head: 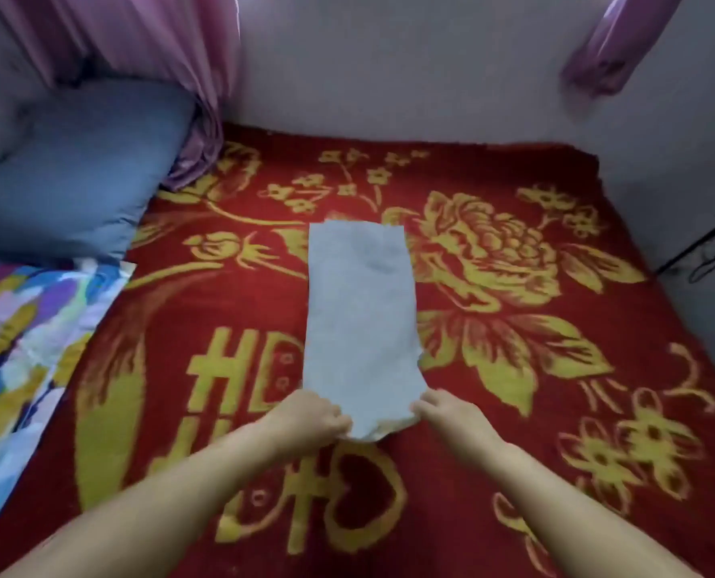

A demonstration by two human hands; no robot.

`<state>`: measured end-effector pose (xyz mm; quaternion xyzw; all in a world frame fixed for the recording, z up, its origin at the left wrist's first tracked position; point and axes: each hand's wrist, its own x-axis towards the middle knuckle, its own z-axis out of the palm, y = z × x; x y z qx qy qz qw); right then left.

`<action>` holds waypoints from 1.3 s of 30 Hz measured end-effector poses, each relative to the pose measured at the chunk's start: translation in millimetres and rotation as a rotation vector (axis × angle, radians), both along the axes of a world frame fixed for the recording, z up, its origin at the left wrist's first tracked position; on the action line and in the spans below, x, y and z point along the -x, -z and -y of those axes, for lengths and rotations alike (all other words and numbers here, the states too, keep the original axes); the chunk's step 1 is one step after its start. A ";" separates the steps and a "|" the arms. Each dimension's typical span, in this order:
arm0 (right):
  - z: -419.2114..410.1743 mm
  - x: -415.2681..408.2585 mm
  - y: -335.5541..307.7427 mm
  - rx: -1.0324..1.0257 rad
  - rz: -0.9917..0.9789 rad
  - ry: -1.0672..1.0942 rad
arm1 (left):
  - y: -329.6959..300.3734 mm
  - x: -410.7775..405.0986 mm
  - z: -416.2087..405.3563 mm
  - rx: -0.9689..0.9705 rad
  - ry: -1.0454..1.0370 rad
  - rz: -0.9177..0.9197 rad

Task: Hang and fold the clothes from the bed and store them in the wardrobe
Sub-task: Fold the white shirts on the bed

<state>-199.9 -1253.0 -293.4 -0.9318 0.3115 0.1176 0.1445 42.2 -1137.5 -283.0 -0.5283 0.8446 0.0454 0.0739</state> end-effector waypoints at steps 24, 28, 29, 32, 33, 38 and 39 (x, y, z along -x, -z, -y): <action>84.9 -85.7 147.4 -0.409 -0.070 0.275 | 161.8 -60.3 108.8 -0.353 -0.700 -0.200; 80.2 -101.3 181.5 0.020 0.082 0.354 | 207.9 -42.1 102.6 -0.037 -0.778 -0.163; 65.4 -99.8 188.4 0.059 0.141 0.310 | 216.8 -30.0 89.2 0.003 -0.708 -0.217; 7.5 -70.6 210.7 -0.042 0.090 0.029 | 237.4 2.2 29.3 -0.149 -0.412 -0.186; -4.3 -55.0 216.5 -0.098 -0.029 -0.047 | 243.0 4.6 11.6 -0.227 -0.351 -0.124; 0.4 -25.9 229.5 -0.138 -0.310 -0.119 | 251.8 -3.9 -10.5 -0.498 -0.365 -0.030; 3.6 -29.8 228.4 -0.133 -0.336 -0.123 | 248.7 -2.6 -6.3 -0.503 -0.365 -0.020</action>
